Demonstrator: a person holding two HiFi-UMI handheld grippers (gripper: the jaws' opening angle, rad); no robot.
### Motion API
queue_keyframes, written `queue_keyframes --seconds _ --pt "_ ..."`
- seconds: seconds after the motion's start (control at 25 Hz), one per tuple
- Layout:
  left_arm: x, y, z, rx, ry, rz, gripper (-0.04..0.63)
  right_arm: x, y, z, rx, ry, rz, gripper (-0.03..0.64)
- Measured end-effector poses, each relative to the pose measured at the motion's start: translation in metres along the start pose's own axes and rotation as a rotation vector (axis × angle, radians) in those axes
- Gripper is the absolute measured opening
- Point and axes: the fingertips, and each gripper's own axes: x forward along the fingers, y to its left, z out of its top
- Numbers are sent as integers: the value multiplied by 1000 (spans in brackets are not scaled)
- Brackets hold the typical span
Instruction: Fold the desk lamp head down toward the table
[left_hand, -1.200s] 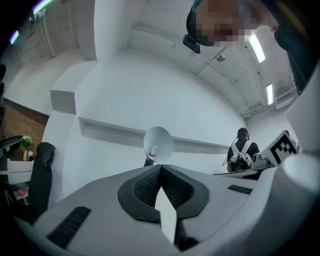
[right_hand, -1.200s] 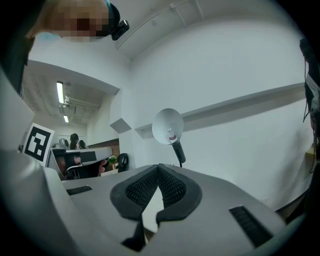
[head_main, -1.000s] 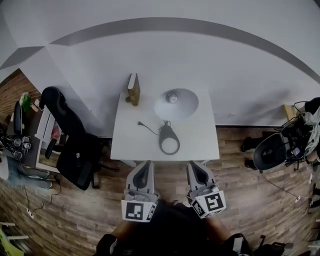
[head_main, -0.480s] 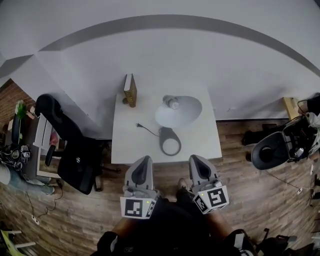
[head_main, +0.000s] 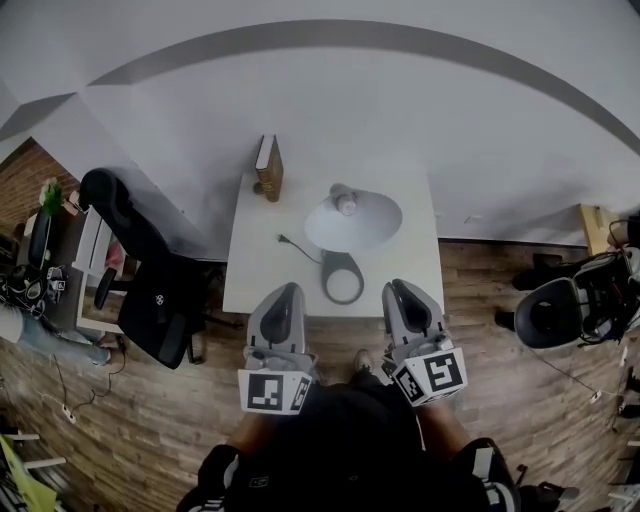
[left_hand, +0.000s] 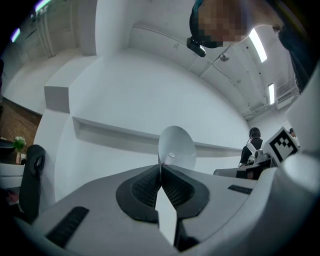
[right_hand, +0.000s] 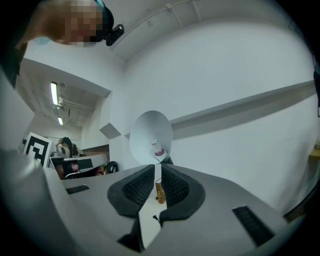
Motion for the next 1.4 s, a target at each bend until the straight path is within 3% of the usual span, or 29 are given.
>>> queue_keyframes --seconds 0.2,0.32,0.68,1.04,1.4 --pt "21 2 4 2 -9 13 31 22 -12 12 13 -18 39 119" --pt "35 2 7 1 -13 9 86 34 -19 20 25 -34 57 148" --pt "74 -1 19 15 -18 -36 150 62 -30 39 43 -75 95 193" --pt "97 1 20 27 -10 -39 156 84 -26 45 33 -93 123 190" --pt "102 5 14 23 19 -58 86 94 -26 33 21 -40 123 60"
